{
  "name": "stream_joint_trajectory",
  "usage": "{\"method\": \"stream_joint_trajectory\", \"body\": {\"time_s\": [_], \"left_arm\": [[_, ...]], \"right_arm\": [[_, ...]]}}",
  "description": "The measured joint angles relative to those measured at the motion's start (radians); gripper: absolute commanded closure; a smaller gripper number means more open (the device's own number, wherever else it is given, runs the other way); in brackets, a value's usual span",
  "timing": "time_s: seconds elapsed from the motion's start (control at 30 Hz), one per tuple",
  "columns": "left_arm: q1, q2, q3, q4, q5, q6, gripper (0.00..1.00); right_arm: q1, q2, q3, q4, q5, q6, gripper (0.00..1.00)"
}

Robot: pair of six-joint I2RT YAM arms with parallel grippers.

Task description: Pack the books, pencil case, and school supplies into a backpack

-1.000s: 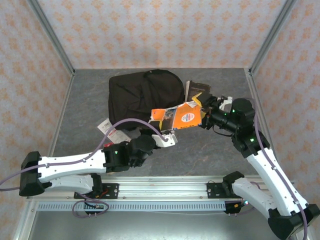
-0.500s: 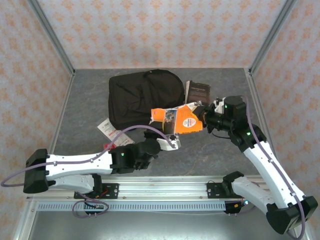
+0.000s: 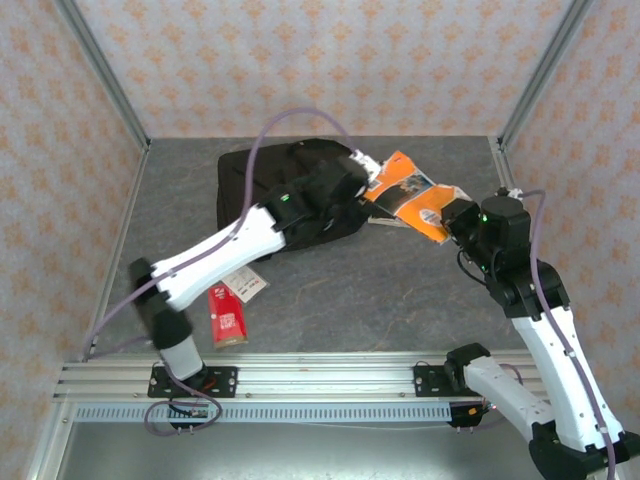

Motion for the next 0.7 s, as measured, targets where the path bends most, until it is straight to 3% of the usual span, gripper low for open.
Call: {"method": "stream_joint_trajectory", "body": {"time_s": [0.13, 0.3, 0.5, 0.7], "left_arm": [[0.031, 0.296, 0.361, -0.220, 0.029, -0.079, 0.05], [0.119, 0.624, 0.764, -0.273, 0.053, -0.201, 0.06], [0.236, 0.696, 0.772, -0.255, 0.181, -0.309, 0.10], [0.264, 0.715, 0.772, -0.201, 0.283, -0.351, 0.20]], "right_arm": [[-0.018, -0.005, -0.015, -0.024, 0.172, -0.035, 1.00], [0.006, -0.046, -0.057, -0.200, 0.176, -0.132, 1.00], [0.009, -0.064, -0.083, -0.250, 0.172, -0.170, 1.00], [0.009, -0.066, -0.130, -0.251, 0.169, -0.184, 1.00]]}}
